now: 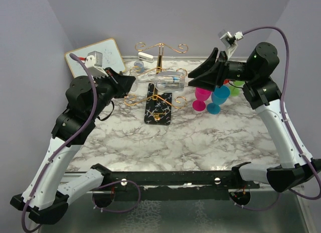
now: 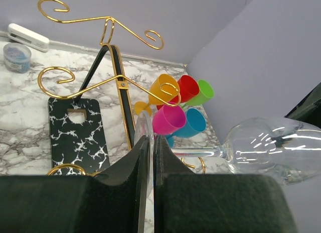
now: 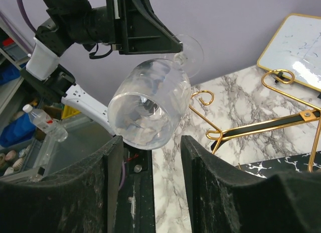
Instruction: Take the wine glass off the wine glass rack
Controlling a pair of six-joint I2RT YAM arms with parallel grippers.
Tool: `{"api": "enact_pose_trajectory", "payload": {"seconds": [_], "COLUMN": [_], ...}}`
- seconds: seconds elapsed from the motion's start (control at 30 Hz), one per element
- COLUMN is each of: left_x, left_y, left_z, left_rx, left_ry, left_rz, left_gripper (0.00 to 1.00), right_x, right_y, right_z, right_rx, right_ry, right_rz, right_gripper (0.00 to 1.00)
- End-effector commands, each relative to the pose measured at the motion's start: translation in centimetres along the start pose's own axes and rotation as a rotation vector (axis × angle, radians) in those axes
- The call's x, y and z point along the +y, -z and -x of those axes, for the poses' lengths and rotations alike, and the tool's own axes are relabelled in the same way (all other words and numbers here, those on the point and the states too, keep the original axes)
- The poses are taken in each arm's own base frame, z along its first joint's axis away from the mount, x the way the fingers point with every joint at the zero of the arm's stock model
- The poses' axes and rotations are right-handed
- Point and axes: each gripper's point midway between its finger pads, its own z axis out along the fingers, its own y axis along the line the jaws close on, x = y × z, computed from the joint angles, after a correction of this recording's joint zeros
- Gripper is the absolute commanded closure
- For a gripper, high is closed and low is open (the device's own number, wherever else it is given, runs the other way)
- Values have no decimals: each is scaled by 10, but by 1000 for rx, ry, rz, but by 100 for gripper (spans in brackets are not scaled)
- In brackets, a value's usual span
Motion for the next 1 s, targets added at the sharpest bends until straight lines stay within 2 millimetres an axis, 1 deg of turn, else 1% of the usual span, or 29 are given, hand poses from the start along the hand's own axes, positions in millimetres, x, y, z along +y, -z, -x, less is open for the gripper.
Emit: {"api": "enact_pose_trajectory", "payload": {"seconds": [0.0, 0.2, 0.43, 0.8, 0.83, 0.9, 0.97], "left_x": [-25, -29, -30, -38, -39, -39, -39], "left_y": [0, -5, -15, -30, -31, -33, -34], "left_z": [20, 19, 15, 16, 17, 16, 17], "left_rx": [-62, -52, -34, -20, -20, -17, -18], "left_ry": [37, 42, 46, 48, 46, 47, 45], "left_rz": [-105, -120, -128, -155, -158, -158, -159], "left_gripper": [100, 100, 100, 100, 100, 100, 100], "right_x": [-4, -14, -18, -41, -42, -44, -47], "right_y": [-1, -2, -3, -11, -11, -12, -13], "right_z": [6, 7, 9, 2, 2, 2, 2], "right_rx": [-12, -15, -23, -2, -1, 1, 3], "right_ry": [18, 14, 16, -19, -19, -21, -24], "right_rz": [-9, -52, -70, -146, -148, -154, -159], "right_gripper": [50, 51, 51, 57, 58, 64, 80]}}
